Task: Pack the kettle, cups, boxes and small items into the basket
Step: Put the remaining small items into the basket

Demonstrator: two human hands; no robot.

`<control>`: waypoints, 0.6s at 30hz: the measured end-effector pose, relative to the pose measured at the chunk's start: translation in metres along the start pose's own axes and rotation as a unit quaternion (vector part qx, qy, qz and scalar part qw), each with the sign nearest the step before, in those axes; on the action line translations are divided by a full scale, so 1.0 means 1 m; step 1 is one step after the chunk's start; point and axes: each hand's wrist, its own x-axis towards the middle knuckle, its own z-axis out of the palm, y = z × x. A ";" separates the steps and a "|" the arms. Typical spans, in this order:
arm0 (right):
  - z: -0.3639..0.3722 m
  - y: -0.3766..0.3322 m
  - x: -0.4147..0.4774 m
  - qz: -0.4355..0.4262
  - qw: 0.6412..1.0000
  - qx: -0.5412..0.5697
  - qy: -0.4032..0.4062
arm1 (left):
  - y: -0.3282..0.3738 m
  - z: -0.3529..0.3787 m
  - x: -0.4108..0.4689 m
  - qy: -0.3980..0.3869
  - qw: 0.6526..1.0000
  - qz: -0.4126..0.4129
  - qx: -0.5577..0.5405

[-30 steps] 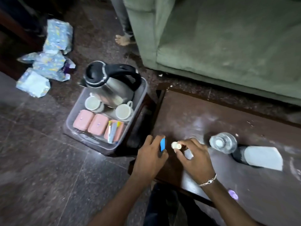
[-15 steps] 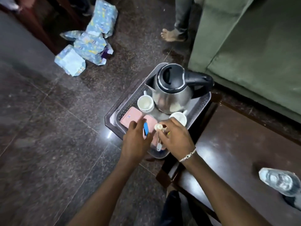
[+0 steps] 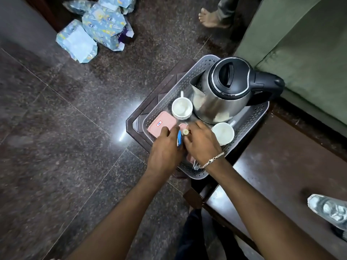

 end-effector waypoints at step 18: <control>-0.034 0.080 -0.161 0.125 0.976 0.093 0.154 | 0.067 0.024 -0.059 0.030 0.986 0.159 -0.038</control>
